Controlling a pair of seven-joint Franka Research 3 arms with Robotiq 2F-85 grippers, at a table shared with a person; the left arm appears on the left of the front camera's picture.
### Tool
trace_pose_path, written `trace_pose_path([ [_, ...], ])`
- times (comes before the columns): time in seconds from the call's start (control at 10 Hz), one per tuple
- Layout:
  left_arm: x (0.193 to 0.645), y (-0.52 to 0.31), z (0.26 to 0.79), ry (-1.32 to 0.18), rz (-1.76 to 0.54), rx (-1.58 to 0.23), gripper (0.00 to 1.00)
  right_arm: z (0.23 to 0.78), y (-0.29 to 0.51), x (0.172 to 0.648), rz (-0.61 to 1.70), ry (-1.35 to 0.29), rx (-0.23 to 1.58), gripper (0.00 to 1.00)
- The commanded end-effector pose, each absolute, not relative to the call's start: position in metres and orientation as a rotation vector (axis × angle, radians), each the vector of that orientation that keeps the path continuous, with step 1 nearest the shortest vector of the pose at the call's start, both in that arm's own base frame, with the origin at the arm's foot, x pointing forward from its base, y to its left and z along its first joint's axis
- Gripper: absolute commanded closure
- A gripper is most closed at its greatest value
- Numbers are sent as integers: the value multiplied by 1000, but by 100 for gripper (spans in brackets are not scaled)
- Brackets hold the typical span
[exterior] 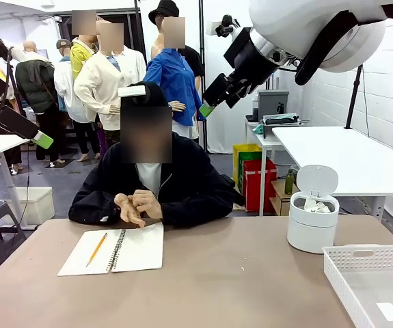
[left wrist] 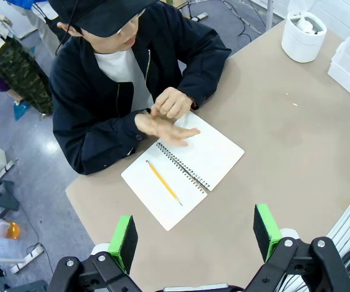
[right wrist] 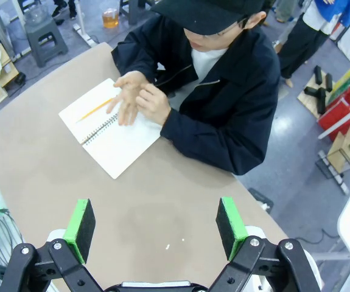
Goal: Sort the paper based on its condition.
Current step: If a person hands you a paper, place it in the Organizing basket , and if it's crumpled, put it in the Trash can.
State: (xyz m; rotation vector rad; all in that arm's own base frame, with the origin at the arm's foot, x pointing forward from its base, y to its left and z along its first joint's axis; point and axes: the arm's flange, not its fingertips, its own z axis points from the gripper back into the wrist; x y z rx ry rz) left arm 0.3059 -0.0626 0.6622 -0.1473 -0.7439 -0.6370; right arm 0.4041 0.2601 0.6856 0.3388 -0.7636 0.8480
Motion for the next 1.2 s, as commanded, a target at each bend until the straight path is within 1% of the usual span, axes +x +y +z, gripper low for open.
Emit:
trace_pose_path([
  [0.0,306,-63,662,-745,-636,-145,0,685,260,404,841,-763,343,0],
  [1.1,306,-63,662,-745,-636,-145,0,685,260,404,841,-763,343,0],
])
